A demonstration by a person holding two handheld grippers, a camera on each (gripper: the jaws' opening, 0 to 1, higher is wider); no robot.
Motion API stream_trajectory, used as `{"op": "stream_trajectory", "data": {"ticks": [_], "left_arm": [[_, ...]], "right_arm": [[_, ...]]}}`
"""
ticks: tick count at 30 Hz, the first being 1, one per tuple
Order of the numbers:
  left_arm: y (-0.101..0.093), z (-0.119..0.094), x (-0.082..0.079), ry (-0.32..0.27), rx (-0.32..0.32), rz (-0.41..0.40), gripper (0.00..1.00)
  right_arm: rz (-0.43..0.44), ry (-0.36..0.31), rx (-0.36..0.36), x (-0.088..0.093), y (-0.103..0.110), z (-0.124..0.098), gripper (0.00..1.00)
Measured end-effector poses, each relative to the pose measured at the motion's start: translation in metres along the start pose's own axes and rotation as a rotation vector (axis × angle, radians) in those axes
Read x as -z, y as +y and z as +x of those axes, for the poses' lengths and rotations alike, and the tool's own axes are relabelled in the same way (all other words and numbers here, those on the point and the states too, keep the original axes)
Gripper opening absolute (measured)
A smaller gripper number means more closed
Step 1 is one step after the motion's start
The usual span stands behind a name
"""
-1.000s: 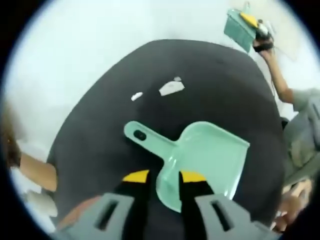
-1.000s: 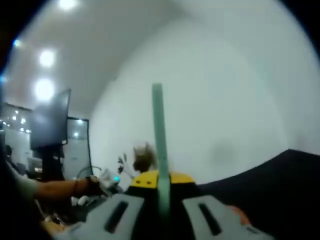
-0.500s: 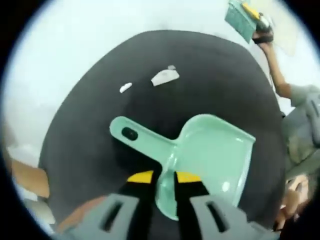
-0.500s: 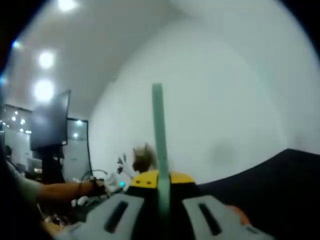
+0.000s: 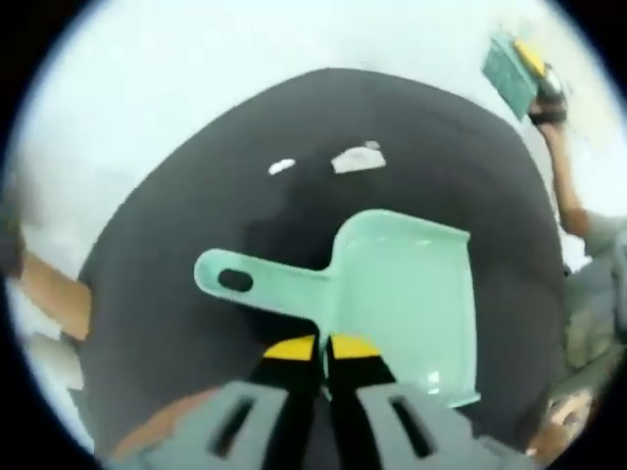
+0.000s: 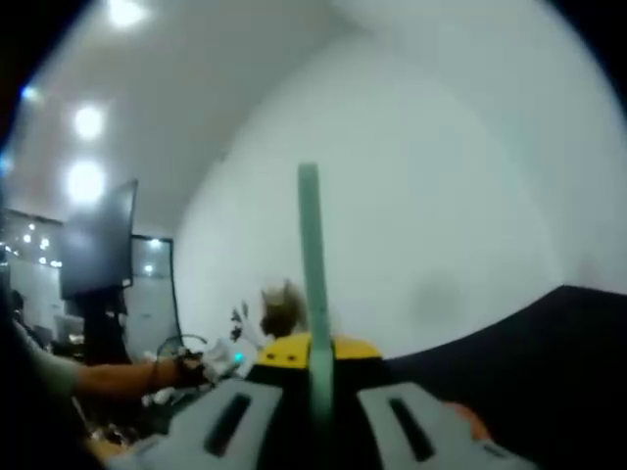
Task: Pick up the broom and sweep the trash on the tabletop into the dustpan.
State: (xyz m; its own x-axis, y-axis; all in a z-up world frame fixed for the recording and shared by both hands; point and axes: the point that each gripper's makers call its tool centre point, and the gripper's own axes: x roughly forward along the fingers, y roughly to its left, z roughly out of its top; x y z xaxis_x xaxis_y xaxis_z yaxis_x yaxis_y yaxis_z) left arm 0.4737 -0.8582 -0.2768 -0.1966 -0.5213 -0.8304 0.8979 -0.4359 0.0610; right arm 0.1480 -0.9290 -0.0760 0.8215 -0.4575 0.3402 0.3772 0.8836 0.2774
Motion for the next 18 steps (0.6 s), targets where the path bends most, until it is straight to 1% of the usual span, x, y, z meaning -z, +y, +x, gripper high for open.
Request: {"op": "stream_trajectory", "data": {"ticks": [2,5,7,8,9,12,13,17,18], "left_arm": [[-0.002,-0.006,0.001,-0.001,-0.01,-0.026,0.04],[0.002,-0.014,0.003,0.015,-0.059,-0.079,0.04],[0.004,-0.017,0.003,0.01,-0.086,-0.111,0.04],[0.004,-0.02,0.003,0.003,-0.09,-0.132,0.04],[0.004,-0.022,0.003,-0.004,-0.101,-0.162,0.04],[0.009,-0.031,0.009,0.002,-0.162,-0.245,0.04],[0.01,-0.033,0.009,-0.007,-0.174,-0.274,0.04],[0.013,-0.043,0.01,-0.056,-0.216,-0.463,0.04],[0.013,-0.044,0.01,-0.064,-0.218,-0.49,0.04]], "right_arm": [[0.005,0.001,0.0,0.001,0.0,0.002,0.05],[0.02,0.002,-0.007,0.002,0.002,0.005,0.05],[0.028,0.003,-0.014,0.003,0.005,0.007,0.05],[0.029,0.004,-0.019,0.003,0.006,0.007,0.05],[0.032,0.005,-0.026,0.004,0.008,0.007,0.05],[0.038,0.007,-0.047,0.004,0.014,0.006,0.05],[0.04,0.007,-0.052,0.004,0.016,0.005,0.05],[0.059,0.0,-0.075,0.003,0.021,0.003,0.05],[0.061,-0.002,-0.08,0.003,0.022,0.003,0.05]]}}
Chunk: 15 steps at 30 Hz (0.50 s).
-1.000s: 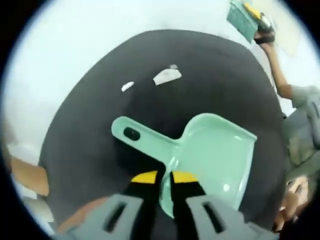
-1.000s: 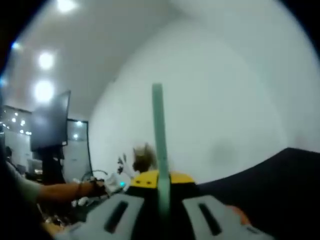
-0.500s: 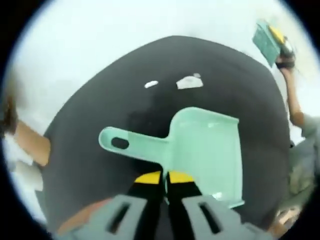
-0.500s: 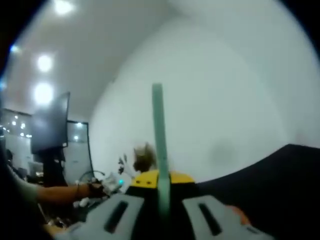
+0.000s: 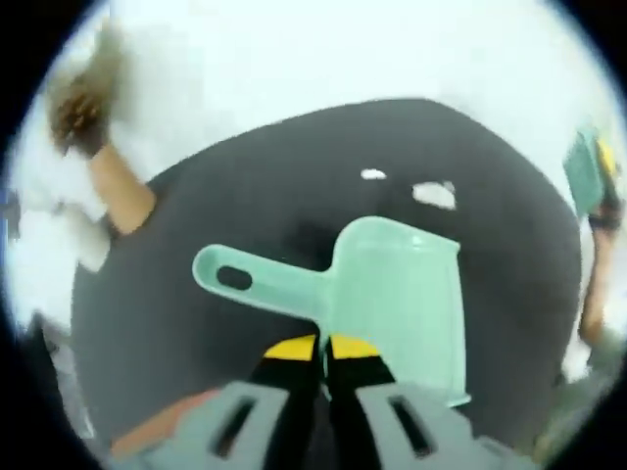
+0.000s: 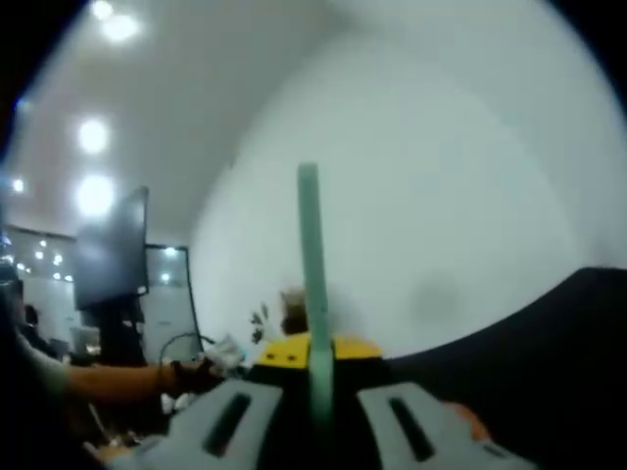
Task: Pick up the broom and sweep the trash on the tabletop into the dustpan.
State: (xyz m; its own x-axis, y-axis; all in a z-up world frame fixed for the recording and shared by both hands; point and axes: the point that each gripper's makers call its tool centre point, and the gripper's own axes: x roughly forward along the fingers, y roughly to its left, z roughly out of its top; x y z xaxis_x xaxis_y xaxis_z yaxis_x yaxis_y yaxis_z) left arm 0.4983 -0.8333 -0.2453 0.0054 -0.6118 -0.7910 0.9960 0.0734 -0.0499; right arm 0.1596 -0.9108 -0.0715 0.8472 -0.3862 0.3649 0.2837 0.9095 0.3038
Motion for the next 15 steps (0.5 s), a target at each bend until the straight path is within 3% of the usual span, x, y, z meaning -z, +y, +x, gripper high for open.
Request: {"op": "stream_trajectory", "data": {"ticks": [2,6,9,11,15], "left_arm": [[0.001,-0.003,0.001,-0.013,-0.016,-0.097,0.04],[0.01,-0.006,0.008,0.001,-0.123,-0.154,0.04],[0.009,-0.003,0.009,0.006,-0.147,-0.191,0.04],[0.003,0.0,0.02,0.051,-0.155,-0.247,0.04],[0.012,0.002,0.023,0.068,-0.228,-0.329,0.04]], "right_arm": [[0.008,-0.001,-0.01,0.001,0.002,-0.001,0.05],[0.018,-0.002,-0.022,0.003,0.003,-0.004,0.05],[0.024,0.0,-0.026,0.004,0.002,-0.006,0.05],[0.034,-0.002,-0.031,0.004,0.001,-0.007,0.05],[0.056,-0.005,-0.035,0.009,-0.002,-0.009,0.05]]}}
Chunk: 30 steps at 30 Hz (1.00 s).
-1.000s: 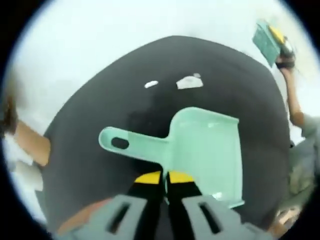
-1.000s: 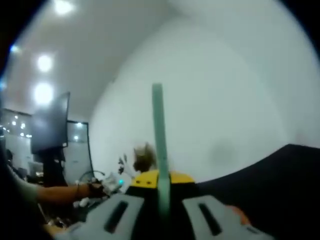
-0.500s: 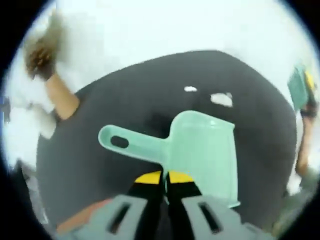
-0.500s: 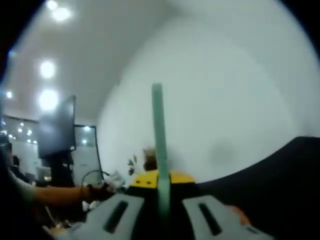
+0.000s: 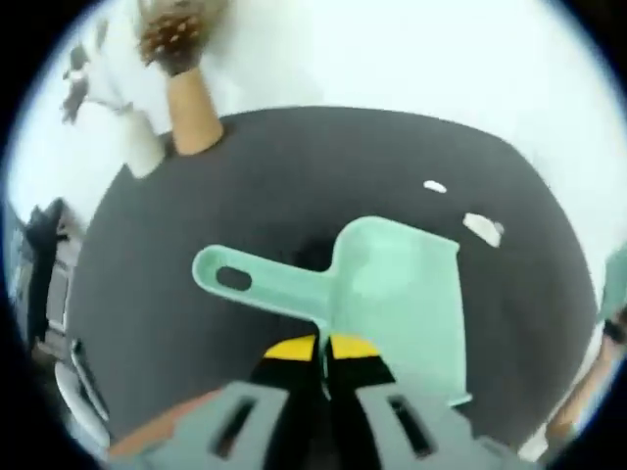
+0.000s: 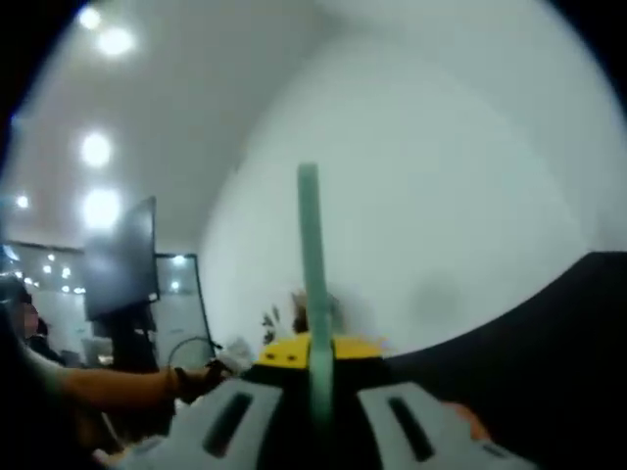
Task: Pick up the broom and sweep the trash on the tabletop into the dustpan.
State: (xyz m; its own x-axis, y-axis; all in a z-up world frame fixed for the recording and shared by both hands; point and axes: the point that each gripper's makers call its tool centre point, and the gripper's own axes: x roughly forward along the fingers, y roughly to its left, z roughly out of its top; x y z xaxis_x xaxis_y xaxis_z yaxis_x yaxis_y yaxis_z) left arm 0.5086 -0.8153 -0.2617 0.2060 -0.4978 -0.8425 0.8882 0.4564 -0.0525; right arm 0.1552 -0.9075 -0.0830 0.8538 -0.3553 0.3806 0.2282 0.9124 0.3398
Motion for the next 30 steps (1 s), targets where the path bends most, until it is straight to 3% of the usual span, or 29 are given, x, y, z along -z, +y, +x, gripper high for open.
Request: {"op": "stream_trajectory", "data": {"ticks": [9,11,14,18,23,28,30], "left_arm": [[0.004,0.007,0.009,-0.003,-0.094,-0.106,0.04],[0.002,0.009,0.01,-0.005,-0.083,-0.123,0.04],[-0.007,0.01,0.012,-0.009,-0.031,-0.132,0.05],[-0.01,0.007,0.013,-0.031,0.026,-0.145,0.25],[-0.016,-0.005,0.004,-0.11,0.204,-0.285,0.36],[-0.011,-0.028,-0.003,-0.26,0.42,-0.52,0.35],[-0.008,-0.031,0.003,-0.272,0.454,-0.551,0.33]], "right_arm": [[0.043,-0.008,-0.036,0.008,0.001,-0.006,0.05],[0.042,-0.008,-0.039,0.009,0.001,-0.008,0.05],[0.046,-0.011,-0.043,0.008,0.0,-0.011,0.05],[0.049,-0.014,-0.044,0.006,-0.001,-0.011,0.05],[0.048,-0.013,-0.05,0.008,0.005,-0.008,0.05],[0.045,-0.013,-0.056,0.009,0.01,-0.005,0.05],[0.047,-0.02,-0.056,0.007,0.01,-0.005,0.05]]}}
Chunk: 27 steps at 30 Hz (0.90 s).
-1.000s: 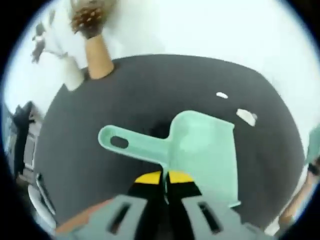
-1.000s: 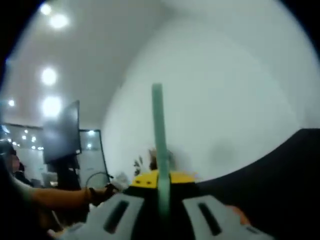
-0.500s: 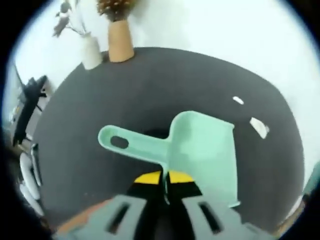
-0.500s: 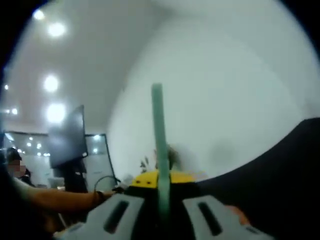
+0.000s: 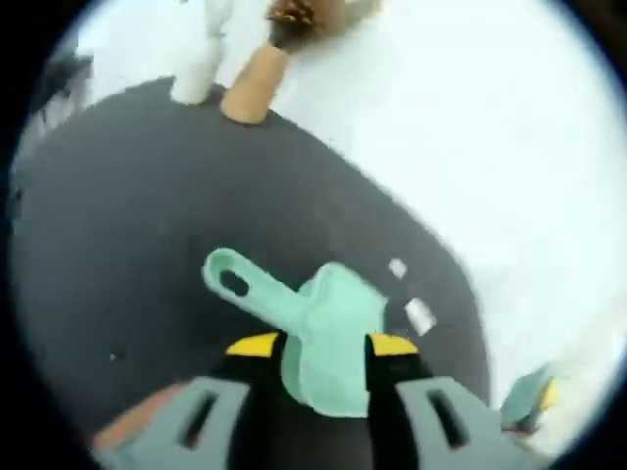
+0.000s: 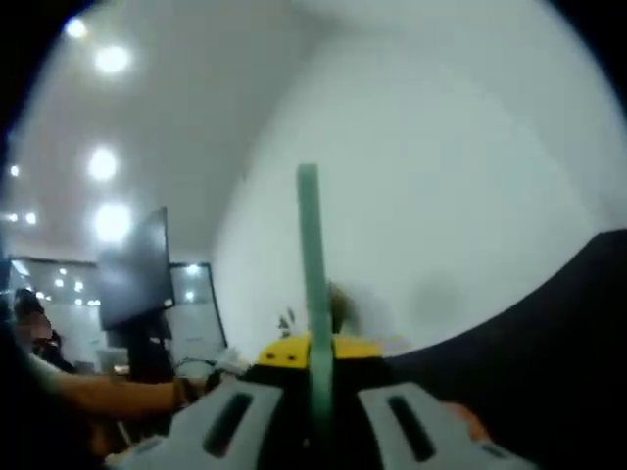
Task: Pick up the broom and sweep the trash on the tabletop into the dustpan.
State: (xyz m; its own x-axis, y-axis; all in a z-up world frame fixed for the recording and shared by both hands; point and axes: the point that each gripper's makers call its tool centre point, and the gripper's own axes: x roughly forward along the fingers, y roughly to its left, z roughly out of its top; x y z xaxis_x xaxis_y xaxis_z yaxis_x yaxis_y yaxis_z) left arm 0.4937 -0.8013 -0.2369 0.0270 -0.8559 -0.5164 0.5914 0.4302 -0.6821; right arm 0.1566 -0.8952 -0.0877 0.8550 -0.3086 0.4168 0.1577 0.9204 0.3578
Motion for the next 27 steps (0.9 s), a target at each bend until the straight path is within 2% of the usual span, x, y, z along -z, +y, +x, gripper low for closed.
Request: {"op": "stream_trajectory", "data": {"ticks": [1,2,3,5,8,11,12,15,19,22,27], "left_arm": [[0.004,-0.003,0.001,-0.019,0.012,-0.008,0.33],[0.011,-0.005,0.006,-0.016,0.006,-0.004,0.33],[0.013,-0.006,0.01,-0.016,0.03,-0.013,0.32],[0.017,-0.006,0.011,-0.054,0.084,-0.088,0.32],[0.022,-0.006,0.003,-0.149,0.183,-0.251,0.28],[0.032,-0.003,-0.004,-0.228,0.244,-0.394,0.23],[0.034,-0.001,-0.007,-0.246,0.257,-0.418,0.23],[0.035,0.004,-0.006,-0.242,0.269,-0.417,0.23],[0.03,0.008,-0.017,-0.268,0.28,-0.42,0.32],[0.025,0.017,-0.019,-0.252,0.282,-0.421,0.32],[0.03,0.024,-0.028,-0.287,0.267,-0.456,0.3]], "right_arm": [[0.001,-0.004,0.001,-0.001,-0.001,0.0,0.05],[0.003,-0.009,0.001,-0.003,-0.001,0.0,0.05],[0.004,-0.012,0.002,-0.004,-0.001,-0.001,0.05],[0.004,-0.019,0.004,-0.006,-0.002,-0.001,0.05],[0.004,-0.021,0.002,-0.006,-0.001,0.001,0.05],[-0.004,-0.013,0.002,-0.003,0.002,0.003,0.05],[-0.007,-0.01,0.003,-0.002,0.002,0.004,0.05],[-0.012,-0.008,0.002,-0.002,0.003,0.005,0.05],[-0.019,-0.007,0.006,-0.001,0.002,0.006,0.05],[-0.02,-0.005,0.008,0.0,0.003,0.007,0.05],[-0.03,-0.002,0.017,0.0,0.002,0.006,0.05]]}}
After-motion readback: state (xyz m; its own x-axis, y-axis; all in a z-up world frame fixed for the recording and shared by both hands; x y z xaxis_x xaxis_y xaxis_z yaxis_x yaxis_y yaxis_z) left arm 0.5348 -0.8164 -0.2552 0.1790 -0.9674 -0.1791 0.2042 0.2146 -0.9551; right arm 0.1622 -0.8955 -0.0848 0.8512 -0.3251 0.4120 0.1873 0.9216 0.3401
